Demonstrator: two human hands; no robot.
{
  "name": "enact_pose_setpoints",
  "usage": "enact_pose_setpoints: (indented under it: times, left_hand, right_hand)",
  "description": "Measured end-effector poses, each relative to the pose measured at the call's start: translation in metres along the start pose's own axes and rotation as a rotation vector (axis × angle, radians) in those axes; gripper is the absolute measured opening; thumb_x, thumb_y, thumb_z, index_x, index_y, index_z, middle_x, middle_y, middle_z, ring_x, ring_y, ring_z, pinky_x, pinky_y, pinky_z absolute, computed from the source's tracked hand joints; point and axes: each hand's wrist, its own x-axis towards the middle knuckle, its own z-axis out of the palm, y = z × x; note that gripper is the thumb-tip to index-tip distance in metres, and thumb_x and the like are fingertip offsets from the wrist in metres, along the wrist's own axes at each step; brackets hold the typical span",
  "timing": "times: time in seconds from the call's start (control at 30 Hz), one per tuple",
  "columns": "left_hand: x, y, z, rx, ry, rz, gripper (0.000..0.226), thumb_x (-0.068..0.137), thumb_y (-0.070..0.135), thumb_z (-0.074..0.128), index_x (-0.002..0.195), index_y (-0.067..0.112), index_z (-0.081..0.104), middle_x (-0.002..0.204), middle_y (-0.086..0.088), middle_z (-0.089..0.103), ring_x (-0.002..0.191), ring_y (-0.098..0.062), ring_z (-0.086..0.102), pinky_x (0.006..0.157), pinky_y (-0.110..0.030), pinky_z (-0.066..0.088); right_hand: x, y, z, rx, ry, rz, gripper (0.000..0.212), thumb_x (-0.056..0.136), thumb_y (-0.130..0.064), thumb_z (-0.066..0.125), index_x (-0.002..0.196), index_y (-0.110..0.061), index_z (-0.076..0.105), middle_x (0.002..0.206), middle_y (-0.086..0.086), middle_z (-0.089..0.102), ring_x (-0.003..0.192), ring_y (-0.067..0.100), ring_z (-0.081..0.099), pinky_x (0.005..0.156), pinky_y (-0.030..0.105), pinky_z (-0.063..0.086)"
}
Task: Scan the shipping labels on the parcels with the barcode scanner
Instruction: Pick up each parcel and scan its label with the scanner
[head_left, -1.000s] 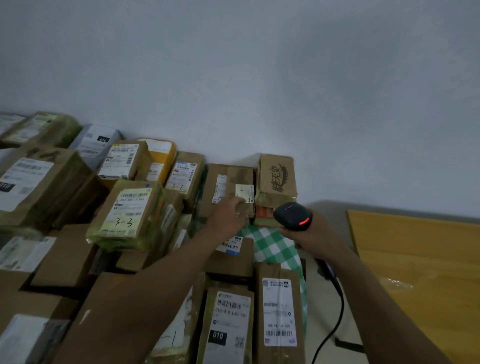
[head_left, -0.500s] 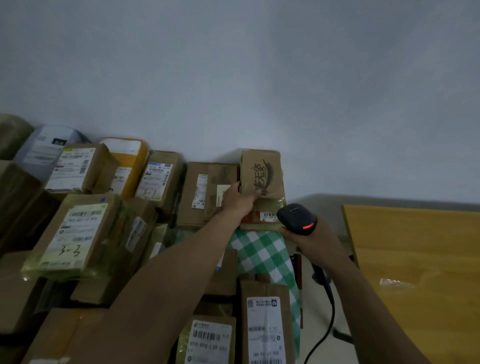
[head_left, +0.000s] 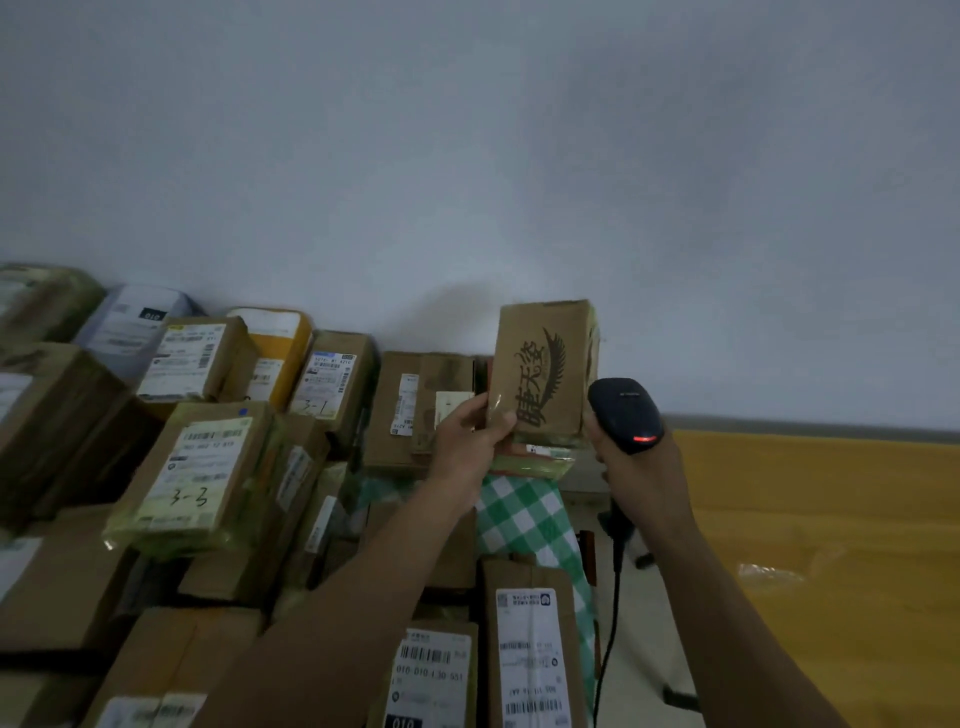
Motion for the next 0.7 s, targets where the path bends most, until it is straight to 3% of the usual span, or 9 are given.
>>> enact_pose_setpoints:
  times: [0.07,0.17,0.23,0.3,0.37,0.47,0.57,0.7]
  left_hand:
    - [-0.028,-0.002,-0.009,-0.05,-0.034,0.033,0.034,0.094,0.005,0.07,0.126,0.016,0.07,0.119,-0.003,0.075,0.109,-0.021,0.073,0.096,-0.044,0.059]
    - [-0.069,0.0,-0.023,-0.119,-0.025,0.087,0.037,0.092,-0.001,0.07,0.127,0.011,0.069,0.118,-0.006,0.075,0.107,-0.02,0.073,0.09,-0.034,0.061]
    - [-0.096,-0.001,-0.028,-0.124,-0.042,0.098,0.04,0.091,-0.002,0.071,0.128,0.011,0.068,0.12,-0.008,0.074,0.109,-0.021,0.073,0.088,-0.032,0.061]
    - [-0.121,-0.001,-0.031,-0.104,-0.07,0.095,0.041,0.09,-0.001,0.072,0.129,0.012,0.066,0.122,-0.008,0.073,0.109,-0.021,0.073,0.088,-0.034,0.061]
    - [-0.142,-0.003,-0.035,-0.114,-0.072,0.101,0.04,0.089,0.0,0.074,0.127,0.012,0.067,0.121,-0.007,0.073,0.107,-0.02,0.073,0.088,-0.034,0.061]
    - [-0.169,0.0,-0.043,-0.084,-0.081,0.143,0.039,0.087,0.001,0.076,0.123,0.012,0.068,0.119,-0.005,0.075,0.106,-0.019,0.074,0.083,-0.031,0.06]
    - [-0.185,0.003,-0.057,-0.034,-0.101,0.155,0.049,0.075,0.015,0.083,0.122,0.017,0.067,0.124,-0.004,0.073,0.11,-0.02,0.072,0.082,-0.031,0.057]
    - [-0.199,0.011,-0.079,-0.09,-0.301,0.086,0.07,0.079,0.017,0.082,0.139,0.037,0.053,0.131,-0.007,0.071,0.118,-0.028,0.069,0.102,-0.047,0.052]
  right_hand:
    - [-0.016,-0.011,-0.005,0.043,0.041,-0.028,0.014,0.09,-0.038,0.079,0.089,-0.032,0.067,0.079,0.008,0.071,0.075,0.017,0.068,0.083,0.058,0.061]
    - [-0.04,-0.023,-0.013,0.067,0.045,-0.014,0.02,0.089,-0.041,0.08,0.083,-0.026,0.067,0.075,0.004,0.069,0.067,0.008,0.067,0.082,0.063,0.059]
    - [-0.058,-0.028,-0.018,0.068,0.007,-0.007,0.027,0.084,-0.048,0.082,0.088,-0.024,0.072,0.08,0.004,0.073,0.074,0.009,0.072,0.083,0.061,0.06]
    - [-0.077,-0.033,-0.021,0.105,-0.029,-0.023,0.027,0.078,-0.053,0.082,0.095,-0.034,0.074,0.091,-0.001,0.079,0.092,0.014,0.075,0.089,0.053,0.061]
    - [-0.096,-0.036,-0.022,0.185,-0.091,-0.025,0.032,0.076,-0.043,0.085,0.106,-0.035,0.074,0.101,-0.006,0.08,0.1,0.015,0.076,0.088,0.043,0.061]
    - [-0.119,-0.042,-0.025,0.287,-0.173,-0.026,0.037,0.078,-0.018,0.087,0.113,-0.021,0.075,0.105,-0.001,0.081,0.098,0.019,0.077,0.08,0.033,0.06]
    - [-0.138,-0.05,-0.031,0.375,-0.216,0.009,0.031,0.085,-0.008,0.081,0.115,-0.013,0.076,0.109,0.009,0.08,0.099,0.027,0.078,0.084,0.041,0.061]
    - [-0.159,-0.057,-0.038,0.458,-0.325,0.029,0.029,0.089,-0.005,0.074,0.118,-0.004,0.073,0.113,0.018,0.077,0.104,0.036,0.075,0.09,0.048,0.062]
